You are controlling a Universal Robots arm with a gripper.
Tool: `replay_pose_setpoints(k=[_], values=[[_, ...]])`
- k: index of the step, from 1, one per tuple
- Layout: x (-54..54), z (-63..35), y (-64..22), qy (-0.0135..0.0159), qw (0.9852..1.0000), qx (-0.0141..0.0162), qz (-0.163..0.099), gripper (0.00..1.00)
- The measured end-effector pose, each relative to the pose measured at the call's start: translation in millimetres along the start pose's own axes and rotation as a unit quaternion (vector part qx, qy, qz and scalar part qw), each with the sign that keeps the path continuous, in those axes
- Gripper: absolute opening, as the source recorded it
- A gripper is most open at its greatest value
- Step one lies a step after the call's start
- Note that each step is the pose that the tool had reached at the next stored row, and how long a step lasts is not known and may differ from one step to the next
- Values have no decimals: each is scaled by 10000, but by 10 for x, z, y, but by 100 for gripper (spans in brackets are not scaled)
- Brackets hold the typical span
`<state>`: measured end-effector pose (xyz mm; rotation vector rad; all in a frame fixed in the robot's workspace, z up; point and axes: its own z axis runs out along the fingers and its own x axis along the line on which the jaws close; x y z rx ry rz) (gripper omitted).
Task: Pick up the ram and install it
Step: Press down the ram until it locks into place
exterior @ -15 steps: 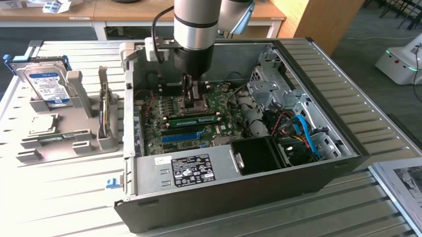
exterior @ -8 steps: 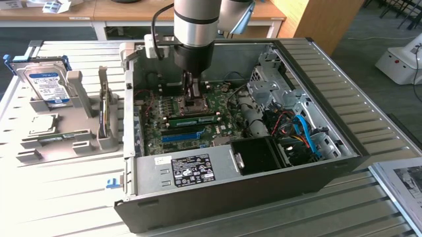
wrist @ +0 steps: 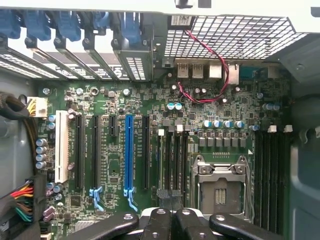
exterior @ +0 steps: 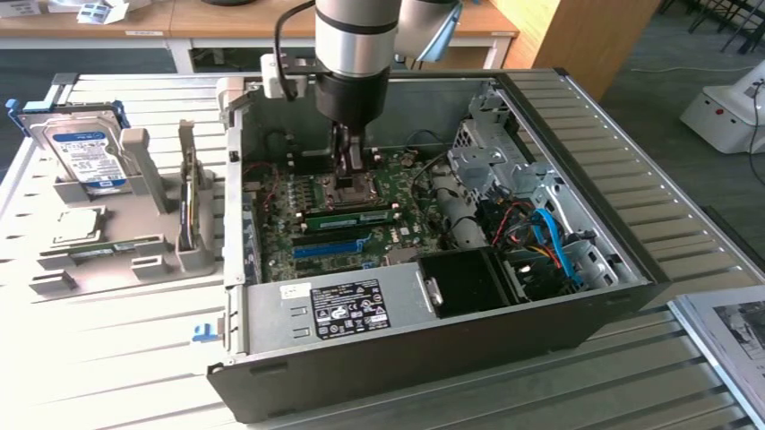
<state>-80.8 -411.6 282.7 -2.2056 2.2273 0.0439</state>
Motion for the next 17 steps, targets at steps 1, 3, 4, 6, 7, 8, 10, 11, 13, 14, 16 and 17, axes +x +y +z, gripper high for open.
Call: replay_pose_setpoints(k=[1,3,4,6,7,8,10,11,13,14,16,17], values=[[0,-9,0,0,10000,0,0,10],[-1,-29,0,0,10000,0,0,10],[-1,-39,1,0,10000,0,0,10],[-1,-61,1,0,10000,0,0,10],[-2,-72,1,0,10000,0,0,10],[-2,-85,1,-1,10000,0,0,10],[-3,-111,2,0,10000,0,0,10],[-3,-124,2,0,10000,0,0,10],[-4,-151,2,0,10000,-1,0,10],[-4,-165,2,0,10000,-1,0,10],[-5,-191,3,0,10000,-1,0,10],[-5,-204,3,0,10000,0,0,10]])
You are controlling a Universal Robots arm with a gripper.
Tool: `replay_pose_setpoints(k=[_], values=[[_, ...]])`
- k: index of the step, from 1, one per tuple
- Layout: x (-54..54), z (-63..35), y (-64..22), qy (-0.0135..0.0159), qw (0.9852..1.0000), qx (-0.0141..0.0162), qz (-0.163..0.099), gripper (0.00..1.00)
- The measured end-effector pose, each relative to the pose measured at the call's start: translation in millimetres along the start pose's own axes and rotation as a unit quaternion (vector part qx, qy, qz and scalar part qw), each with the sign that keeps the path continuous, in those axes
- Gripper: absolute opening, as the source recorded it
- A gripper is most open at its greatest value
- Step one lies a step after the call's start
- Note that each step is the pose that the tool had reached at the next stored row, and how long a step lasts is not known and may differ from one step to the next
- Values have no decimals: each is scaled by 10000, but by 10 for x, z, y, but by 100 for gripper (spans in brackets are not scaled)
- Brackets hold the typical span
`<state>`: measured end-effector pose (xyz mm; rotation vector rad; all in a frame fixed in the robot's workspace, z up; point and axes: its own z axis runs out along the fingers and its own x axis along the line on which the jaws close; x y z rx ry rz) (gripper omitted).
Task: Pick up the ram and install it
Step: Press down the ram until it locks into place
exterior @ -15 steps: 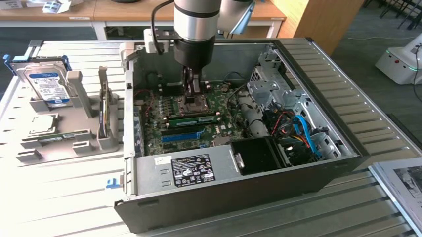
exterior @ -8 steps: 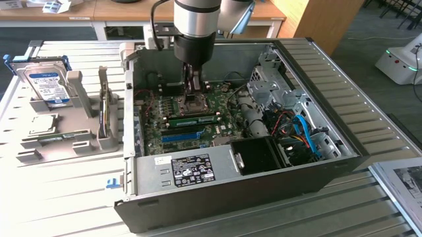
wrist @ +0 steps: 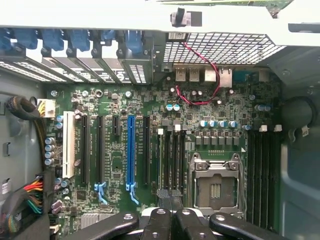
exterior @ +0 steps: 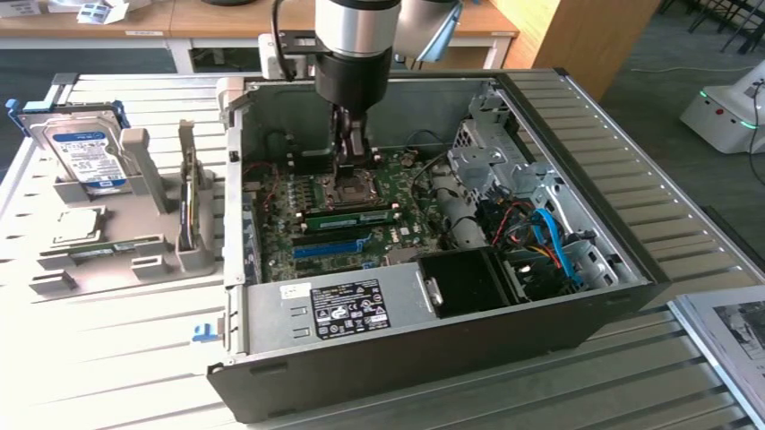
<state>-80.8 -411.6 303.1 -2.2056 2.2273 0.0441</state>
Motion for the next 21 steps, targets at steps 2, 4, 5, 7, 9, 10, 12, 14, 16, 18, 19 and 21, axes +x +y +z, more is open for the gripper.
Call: replay_pose_setpoints(k=[2,4,5,7,9,10,12,14,16,18,19,21], values=[[-1,-27,0,0,10000,0,0,10],[-1,-54,1,0,10000,0,0,10],[-2,-68,1,0,10000,0,0,10],[-2,-94,1,0,10000,0,0,10],[-3,-118,2,0,10000,0,0,10],[-3,-130,2,0,10000,0,0,10],[-4,-151,2,0,10000,0,0,10],[-4,-168,2,0,10000,0,0,10],[-5,-184,3,0,10000,0,0,10],[-5,-202,3,0,10000,0,0,10],[-5,-209,3,0,10000,0,0,10],[-5,-217,3,-1,10000,0,0,10]])
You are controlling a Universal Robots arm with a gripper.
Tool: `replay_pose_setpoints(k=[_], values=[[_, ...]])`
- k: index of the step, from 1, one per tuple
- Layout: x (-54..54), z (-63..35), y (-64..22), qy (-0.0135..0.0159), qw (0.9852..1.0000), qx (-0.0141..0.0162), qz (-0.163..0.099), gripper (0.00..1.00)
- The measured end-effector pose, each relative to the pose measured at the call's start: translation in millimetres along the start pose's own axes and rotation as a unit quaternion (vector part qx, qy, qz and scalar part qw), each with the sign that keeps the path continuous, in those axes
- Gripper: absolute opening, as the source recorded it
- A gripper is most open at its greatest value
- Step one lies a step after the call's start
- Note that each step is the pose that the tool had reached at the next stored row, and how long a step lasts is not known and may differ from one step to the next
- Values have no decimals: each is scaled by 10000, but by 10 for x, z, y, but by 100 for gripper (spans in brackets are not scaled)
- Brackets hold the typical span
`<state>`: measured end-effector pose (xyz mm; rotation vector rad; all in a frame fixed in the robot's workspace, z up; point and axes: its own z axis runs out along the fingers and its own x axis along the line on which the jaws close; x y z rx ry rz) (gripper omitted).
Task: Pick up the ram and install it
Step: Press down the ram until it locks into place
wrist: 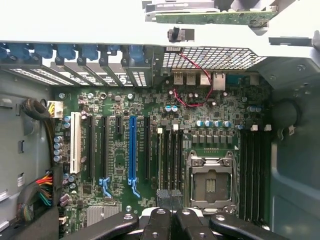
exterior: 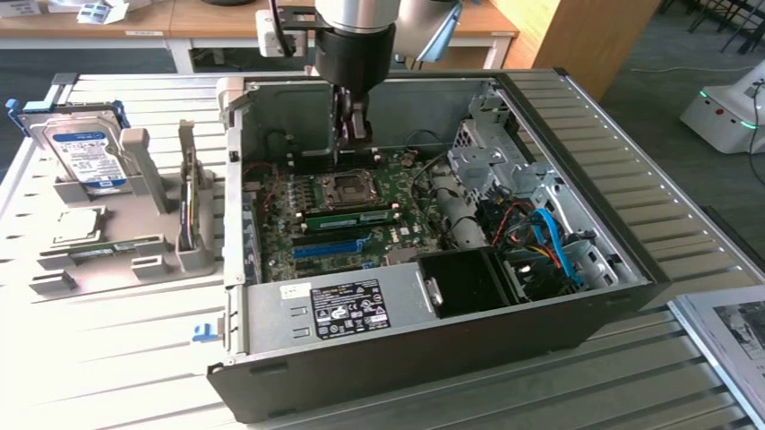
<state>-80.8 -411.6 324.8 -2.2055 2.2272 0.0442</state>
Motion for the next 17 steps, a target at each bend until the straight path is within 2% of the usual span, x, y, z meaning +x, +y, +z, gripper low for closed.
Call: replay_pose_setpoints(k=[8,17], values=[[0,-3,-9,2,10000,-1,-1,10],[-1,-3,-107,1,10000,-5,0,10]])
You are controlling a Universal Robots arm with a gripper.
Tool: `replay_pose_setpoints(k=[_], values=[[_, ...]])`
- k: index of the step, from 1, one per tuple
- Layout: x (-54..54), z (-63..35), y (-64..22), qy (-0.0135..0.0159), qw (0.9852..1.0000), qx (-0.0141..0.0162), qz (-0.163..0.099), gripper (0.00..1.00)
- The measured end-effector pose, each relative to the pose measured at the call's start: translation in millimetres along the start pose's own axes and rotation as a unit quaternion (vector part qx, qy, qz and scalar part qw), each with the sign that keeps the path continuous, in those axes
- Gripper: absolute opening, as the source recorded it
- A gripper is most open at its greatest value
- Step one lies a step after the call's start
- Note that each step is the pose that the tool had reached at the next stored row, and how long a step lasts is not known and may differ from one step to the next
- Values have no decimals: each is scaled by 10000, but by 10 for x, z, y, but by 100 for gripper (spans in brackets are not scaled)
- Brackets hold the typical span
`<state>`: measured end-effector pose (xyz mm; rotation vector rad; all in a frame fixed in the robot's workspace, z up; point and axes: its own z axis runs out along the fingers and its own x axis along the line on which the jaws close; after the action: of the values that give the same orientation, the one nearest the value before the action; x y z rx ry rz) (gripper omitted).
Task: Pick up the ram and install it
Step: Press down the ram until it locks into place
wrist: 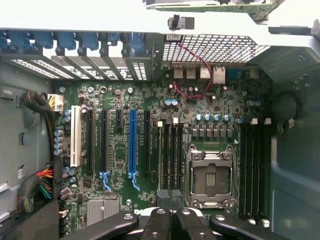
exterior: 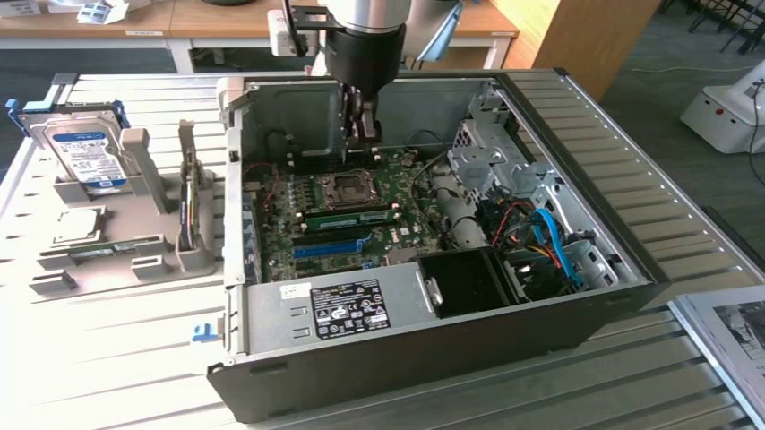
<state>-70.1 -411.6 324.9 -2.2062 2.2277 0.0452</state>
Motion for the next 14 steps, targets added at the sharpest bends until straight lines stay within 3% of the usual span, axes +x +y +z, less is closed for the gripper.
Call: replay_pose_setpoints(k=[14], values=[[-1,-3,-129,1,10000,-9,1,10]])
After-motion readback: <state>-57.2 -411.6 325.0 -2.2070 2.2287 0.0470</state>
